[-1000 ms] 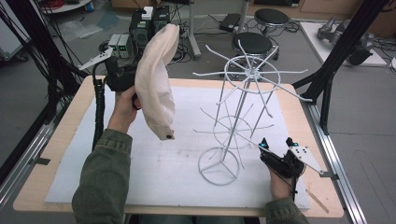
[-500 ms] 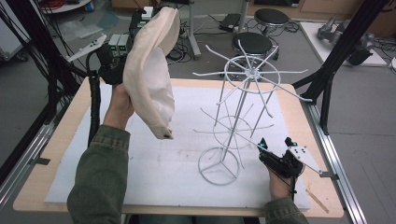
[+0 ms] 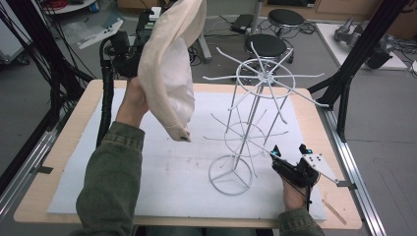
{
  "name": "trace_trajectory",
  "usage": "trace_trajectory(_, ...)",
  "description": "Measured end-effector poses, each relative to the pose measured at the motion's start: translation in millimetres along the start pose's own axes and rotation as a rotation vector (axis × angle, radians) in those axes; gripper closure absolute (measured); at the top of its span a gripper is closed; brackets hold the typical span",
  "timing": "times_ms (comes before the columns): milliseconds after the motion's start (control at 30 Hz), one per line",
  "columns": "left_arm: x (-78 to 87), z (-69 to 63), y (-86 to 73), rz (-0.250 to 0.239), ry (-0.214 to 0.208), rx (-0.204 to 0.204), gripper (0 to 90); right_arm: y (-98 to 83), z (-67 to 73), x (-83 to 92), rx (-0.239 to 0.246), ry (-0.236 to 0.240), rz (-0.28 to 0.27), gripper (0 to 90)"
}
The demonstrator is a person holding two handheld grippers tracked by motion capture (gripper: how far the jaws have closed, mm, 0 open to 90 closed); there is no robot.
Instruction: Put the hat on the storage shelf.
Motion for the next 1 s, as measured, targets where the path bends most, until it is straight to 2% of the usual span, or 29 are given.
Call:
trace_trajectory(200,-16.0,-3.1,-1.9,0.040,-0.003,-0.021,81.1,0.3,0.4,0.4,0.002,0.000,-0.004,6.6)
trace_trajectory(400,-28.0,-6.6,-11.0,0.083,-0.021,-0.021,81.1,0.3,0.2,0.3,0.003,0.000,-0.004,6.6)
trace_trajectory(567,-35.0,-8.8,-17.2,0.135,-0.012,-0.052,80.9,0.1,0.0,0.2,0.007,0.000,-0.001,6.6)
trace_trajectory(833,-39.5,0.7,-20.0,0.169,0.029,-0.059,80.7,0.0,0.2,-0.3,0.011,0.003,-0.001,6.6)
trace_trajectory(1000,-41.8,3.3,-24.1,0.174,0.022,-0.044,80.7,-0.1,0.1,-0.1,0.012,0.004,0.001,6.6)
Point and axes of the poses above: each handheld gripper's, and its own axes: x roughly backward along the jaws, y roughly out of its top, z roughly to its left, the point moved 5 cm from there along -x, roughly forward along the jaws, and after that the axes turned 9 degrees about -x, right-handed, at the moved point
